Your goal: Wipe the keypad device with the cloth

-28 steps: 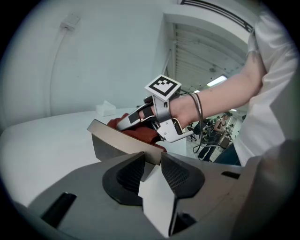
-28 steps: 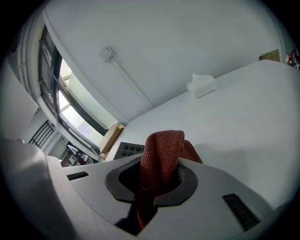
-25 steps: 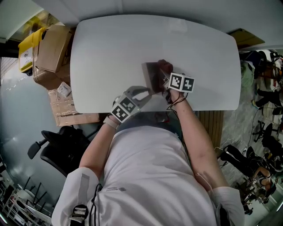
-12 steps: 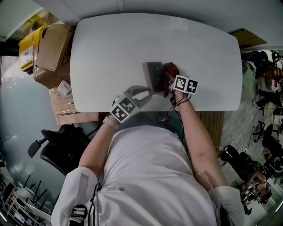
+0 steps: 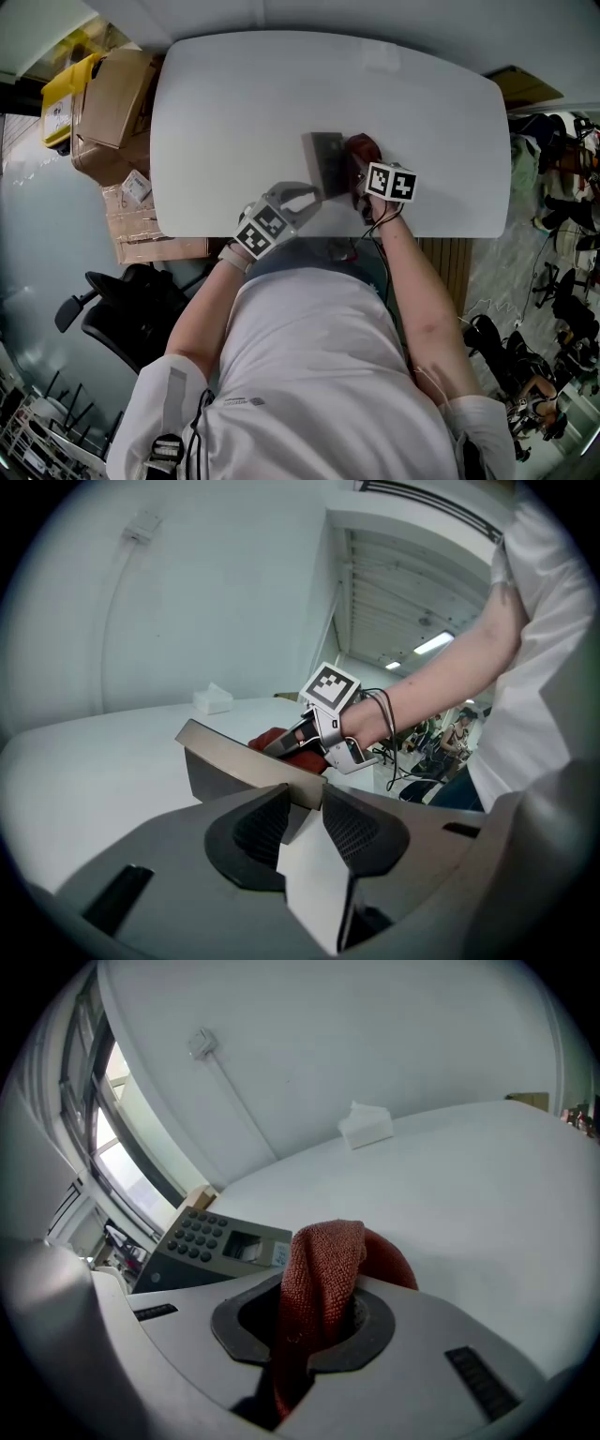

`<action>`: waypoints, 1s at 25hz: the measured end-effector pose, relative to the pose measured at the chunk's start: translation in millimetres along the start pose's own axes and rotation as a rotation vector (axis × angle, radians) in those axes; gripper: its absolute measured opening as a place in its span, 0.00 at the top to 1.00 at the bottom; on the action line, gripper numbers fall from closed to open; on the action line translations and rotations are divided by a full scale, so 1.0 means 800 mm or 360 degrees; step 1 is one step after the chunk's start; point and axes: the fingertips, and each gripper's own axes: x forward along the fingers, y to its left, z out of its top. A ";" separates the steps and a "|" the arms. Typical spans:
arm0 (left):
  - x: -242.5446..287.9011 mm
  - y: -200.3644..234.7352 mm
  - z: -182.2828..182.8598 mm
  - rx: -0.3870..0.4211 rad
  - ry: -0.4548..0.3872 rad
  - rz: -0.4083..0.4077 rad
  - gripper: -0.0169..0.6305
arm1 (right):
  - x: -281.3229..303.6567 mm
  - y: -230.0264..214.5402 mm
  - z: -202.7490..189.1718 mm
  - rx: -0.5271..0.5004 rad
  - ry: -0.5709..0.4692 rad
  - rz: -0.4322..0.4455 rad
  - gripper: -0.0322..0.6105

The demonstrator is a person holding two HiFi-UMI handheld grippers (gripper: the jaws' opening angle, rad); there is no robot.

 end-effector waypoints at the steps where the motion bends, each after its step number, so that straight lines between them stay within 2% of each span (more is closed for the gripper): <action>1: 0.000 0.000 0.000 -0.0001 -0.0003 0.0002 0.80 | -0.004 0.003 0.009 -0.0004 -0.0031 0.0005 0.87; 7: 0.001 0.001 0.000 -0.0016 -0.0027 0.0022 0.80 | -0.027 0.059 0.075 -0.0087 -0.0181 0.0172 0.87; 14: 0.001 0.003 -0.008 -0.0015 -0.0024 0.0023 0.80 | -0.040 0.154 0.117 -0.0238 -0.0207 0.0386 0.87; 19: 0.004 0.003 -0.014 -0.0022 0.0000 0.0018 0.80 | -0.034 0.185 0.116 -0.0259 -0.0163 0.0488 0.87; 25: 0.001 0.000 0.002 -0.0024 -0.0044 0.0002 0.80 | -0.005 0.175 0.081 -0.0243 -0.0033 0.0492 0.87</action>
